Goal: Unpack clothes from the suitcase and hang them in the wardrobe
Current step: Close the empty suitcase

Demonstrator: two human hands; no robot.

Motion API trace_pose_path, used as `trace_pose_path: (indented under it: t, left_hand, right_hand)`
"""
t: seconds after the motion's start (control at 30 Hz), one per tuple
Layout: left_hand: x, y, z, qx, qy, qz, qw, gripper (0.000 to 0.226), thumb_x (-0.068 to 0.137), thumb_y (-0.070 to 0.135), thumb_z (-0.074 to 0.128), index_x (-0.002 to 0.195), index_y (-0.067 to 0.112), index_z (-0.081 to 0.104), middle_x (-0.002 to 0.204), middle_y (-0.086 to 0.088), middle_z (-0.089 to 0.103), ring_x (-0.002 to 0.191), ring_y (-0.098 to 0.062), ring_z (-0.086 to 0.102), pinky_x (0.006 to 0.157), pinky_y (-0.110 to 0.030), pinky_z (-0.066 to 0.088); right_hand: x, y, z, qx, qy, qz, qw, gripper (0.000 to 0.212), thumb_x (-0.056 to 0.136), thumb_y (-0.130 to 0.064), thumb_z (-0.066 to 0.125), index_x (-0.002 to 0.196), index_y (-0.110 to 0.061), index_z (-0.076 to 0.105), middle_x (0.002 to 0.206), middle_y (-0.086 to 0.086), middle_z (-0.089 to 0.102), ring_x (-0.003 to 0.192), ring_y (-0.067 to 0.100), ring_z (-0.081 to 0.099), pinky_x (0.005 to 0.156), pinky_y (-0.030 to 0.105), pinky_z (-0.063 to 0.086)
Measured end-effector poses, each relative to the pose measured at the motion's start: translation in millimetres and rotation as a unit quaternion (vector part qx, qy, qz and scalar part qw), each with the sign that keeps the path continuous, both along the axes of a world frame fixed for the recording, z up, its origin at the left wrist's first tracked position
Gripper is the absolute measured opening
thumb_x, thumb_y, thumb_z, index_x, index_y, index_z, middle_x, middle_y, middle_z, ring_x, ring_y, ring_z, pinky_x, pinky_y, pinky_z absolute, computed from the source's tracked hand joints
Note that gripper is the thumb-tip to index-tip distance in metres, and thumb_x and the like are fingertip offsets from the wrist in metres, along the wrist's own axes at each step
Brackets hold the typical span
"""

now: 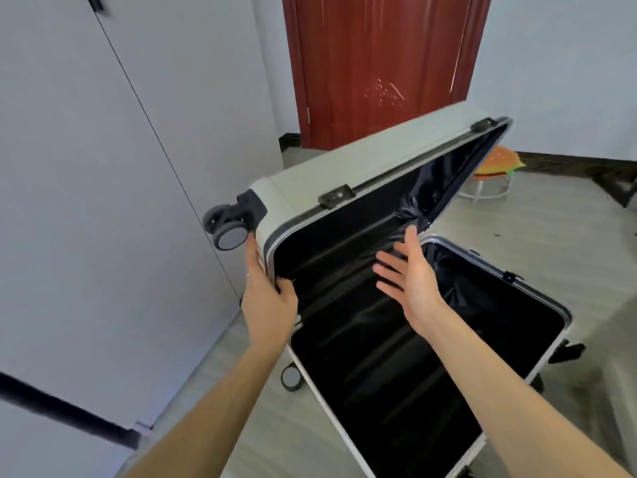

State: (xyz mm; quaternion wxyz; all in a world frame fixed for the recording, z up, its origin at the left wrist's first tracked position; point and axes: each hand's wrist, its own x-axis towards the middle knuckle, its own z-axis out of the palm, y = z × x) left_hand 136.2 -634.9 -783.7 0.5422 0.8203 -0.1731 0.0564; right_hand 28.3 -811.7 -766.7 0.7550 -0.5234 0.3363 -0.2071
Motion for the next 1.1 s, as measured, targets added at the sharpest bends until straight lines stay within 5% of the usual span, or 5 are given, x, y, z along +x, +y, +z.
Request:
trace_pose_path:
  t: [0.17,0.37,0.53,0.87,1.1]
  left_hand:
    - [-44.9,10.2,-2.9,-0.001,0.052,-0.099,0.994,0.090,0.088,0.011,0.062,0.154,0.039,0.008,0.154,0.006,0.039,0.087,0.015,0.060,0.071,-0.006,0.048]
    - [-82.6,43.6,-5.7,0.084,0.053,-0.202,0.974,0.094,0.075,0.085,0.050,0.149,0.042,0.012,0.144,0.045,0.028,0.138,0.003,0.035,0.109,-0.029,0.036]
    - [-115.0,30.3,0.0,0.001,0.182,-0.168,0.969,0.069,0.080,0.062,0.062,0.135,0.043,0.026,0.112,0.049,0.053,0.105,0.025,0.050,0.088,-0.006,0.039]
    - [-145.4,15.7,-69.5,-0.056,0.347,-0.104,0.931,0.059,0.079,0.046,0.080,0.131,0.027,0.061,0.116,0.017,0.071,0.109,-0.003,0.065,0.099,-0.030,0.050]
    - [-154.4,17.1,-108.9,-0.023,0.389,-0.084,0.917,0.049,0.082,0.034,0.080,0.127,0.022,0.063,0.111,0.016,0.070,0.105,0.000,0.063,0.086,-0.019,0.047]
  right_hand:
    - [-11.8,-0.1,32.3,-0.009,-0.049,-0.022,0.999,0.052,0.085,-0.071,0.053,0.120,-0.033,0.048,0.123,-0.002,0.064,0.097,0.018,0.072,0.090,0.043,0.057]
    - [-39.3,9.0,18.1,0.030,-0.070,-0.130,0.989,0.040,0.093,-0.038,0.066,0.126,-0.019,0.053,0.121,-0.002,0.067,0.102,0.020,0.069,0.068,0.034,0.061]
    - [-75.3,22.0,-8.0,0.041,-0.006,-0.155,0.987,0.036,0.091,-0.042,0.067,0.107,-0.012,0.057,0.103,0.006,0.068,0.090,0.023,0.070,0.059,0.030,0.058]
    - [-124.7,25.6,-91.2,0.234,0.091,-0.058,0.966,0.050,0.090,-0.024,0.071,0.133,-0.009,0.051,0.115,0.007,0.055,0.098,0.027,0.059,0.096,0.037,0.051]
    - [-128.2,29.4,-140.6,0.109,0.217,-0.072,0.967,0.049,0.090,-0.026,0.062,0.133,-0.004,0.054,0.115,0.008,0.059,0.105,0.025,0.054,0.095,0.037,0.046]
